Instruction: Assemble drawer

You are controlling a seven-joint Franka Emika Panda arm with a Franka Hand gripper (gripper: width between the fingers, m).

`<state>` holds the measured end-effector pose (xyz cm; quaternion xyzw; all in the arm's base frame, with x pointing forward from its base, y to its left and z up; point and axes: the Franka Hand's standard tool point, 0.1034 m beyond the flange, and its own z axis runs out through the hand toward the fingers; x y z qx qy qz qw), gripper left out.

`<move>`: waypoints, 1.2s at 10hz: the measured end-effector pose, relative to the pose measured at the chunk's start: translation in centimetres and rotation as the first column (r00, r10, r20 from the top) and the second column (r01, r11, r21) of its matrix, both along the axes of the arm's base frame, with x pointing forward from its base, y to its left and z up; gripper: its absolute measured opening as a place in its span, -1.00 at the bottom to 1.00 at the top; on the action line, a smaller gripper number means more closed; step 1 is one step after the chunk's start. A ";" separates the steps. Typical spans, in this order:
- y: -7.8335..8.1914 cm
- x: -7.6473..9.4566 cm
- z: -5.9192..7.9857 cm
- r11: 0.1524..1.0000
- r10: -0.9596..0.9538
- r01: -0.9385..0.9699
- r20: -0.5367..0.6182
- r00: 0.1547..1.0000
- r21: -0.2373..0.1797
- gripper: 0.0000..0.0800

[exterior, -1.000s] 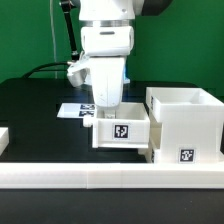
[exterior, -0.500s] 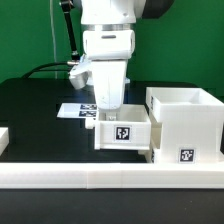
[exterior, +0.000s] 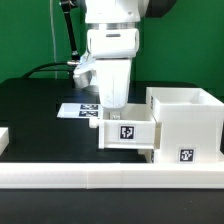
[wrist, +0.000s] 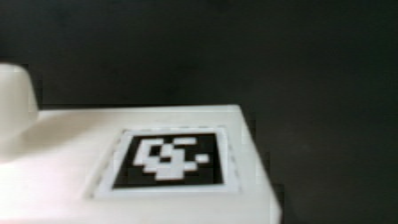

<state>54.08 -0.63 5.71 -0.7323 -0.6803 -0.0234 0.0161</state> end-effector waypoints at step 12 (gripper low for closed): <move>0.8 0.0 0.1 1.000 0.025 -0.025 0.010 1.000 -0.009 -0.90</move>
Offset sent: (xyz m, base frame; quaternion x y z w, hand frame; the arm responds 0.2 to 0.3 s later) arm 0.0000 0.0000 0.0000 0.0000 0.0000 0.0000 1.0000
